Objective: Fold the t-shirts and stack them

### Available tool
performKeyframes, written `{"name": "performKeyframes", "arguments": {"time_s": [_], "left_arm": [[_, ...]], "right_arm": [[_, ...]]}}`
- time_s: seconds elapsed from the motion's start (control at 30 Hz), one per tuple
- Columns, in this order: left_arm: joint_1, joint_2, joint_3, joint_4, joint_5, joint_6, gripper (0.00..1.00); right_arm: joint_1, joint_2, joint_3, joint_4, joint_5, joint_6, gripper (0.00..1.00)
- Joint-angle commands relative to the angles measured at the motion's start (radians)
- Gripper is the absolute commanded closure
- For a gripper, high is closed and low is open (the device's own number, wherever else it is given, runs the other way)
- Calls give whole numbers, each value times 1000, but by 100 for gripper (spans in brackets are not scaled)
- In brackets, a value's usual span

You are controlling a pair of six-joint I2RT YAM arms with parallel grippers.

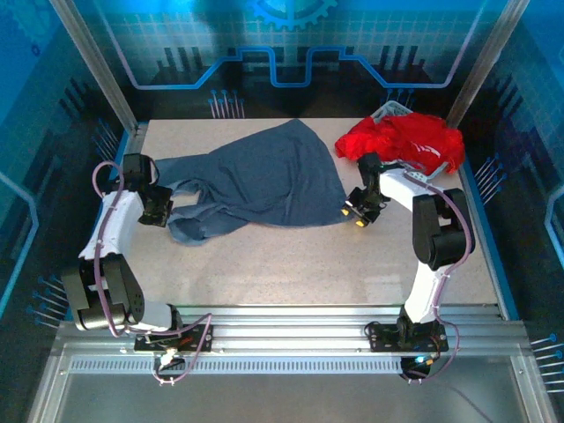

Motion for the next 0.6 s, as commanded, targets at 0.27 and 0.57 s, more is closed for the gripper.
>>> {"name": "performKeyframes", "arguments": {"time_s": [0.27,0.57], "left_arm": [[-17,-28,-12,-15,15,19,100],[-25,-35,13,-8,23,29,100]], "right_arm": [[24,104,87,-24,26,-26,62],[36,34,65,8,64,-16,100]]}}
